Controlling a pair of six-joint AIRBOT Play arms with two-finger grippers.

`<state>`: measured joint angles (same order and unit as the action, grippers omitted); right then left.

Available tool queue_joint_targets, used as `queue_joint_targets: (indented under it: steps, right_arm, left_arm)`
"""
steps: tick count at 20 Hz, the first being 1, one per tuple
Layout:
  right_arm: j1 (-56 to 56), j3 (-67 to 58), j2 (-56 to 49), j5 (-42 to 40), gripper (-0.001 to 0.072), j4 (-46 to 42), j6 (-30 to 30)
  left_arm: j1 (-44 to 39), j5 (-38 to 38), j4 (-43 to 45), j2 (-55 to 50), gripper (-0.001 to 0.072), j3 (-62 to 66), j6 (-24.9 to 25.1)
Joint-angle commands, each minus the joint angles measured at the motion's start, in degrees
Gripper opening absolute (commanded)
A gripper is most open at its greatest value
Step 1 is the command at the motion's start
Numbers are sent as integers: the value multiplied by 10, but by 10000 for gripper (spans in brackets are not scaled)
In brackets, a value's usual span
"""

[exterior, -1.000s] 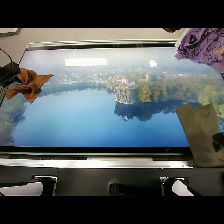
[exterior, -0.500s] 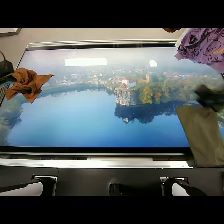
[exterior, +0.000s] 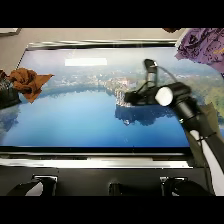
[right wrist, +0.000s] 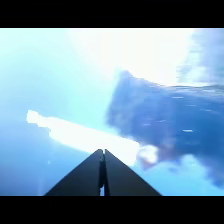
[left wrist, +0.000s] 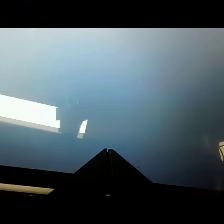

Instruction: Fold the clothes and pants, and hang the long-sleeved shirts on hangers.

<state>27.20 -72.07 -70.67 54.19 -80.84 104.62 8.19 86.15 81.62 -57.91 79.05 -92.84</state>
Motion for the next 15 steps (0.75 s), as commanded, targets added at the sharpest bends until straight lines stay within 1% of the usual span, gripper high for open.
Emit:
queue_joint_targets:
  steps: [1, 4, 15]
  right_arm:
    - [60, -1, -3, -11, 32, -30, 10]
    - [56, -1, -2, -12, 33, -43, 10]
    - [56, -1, -2, -12, 33, -43, 10]
  left_arm:
    - [-2, -35, -1, 46, 19, -75, 14]
    - [-2, -37, -2, 45, 19, -75, 8]
    - [-2, -37, -1, 45, 19, -75, 8]
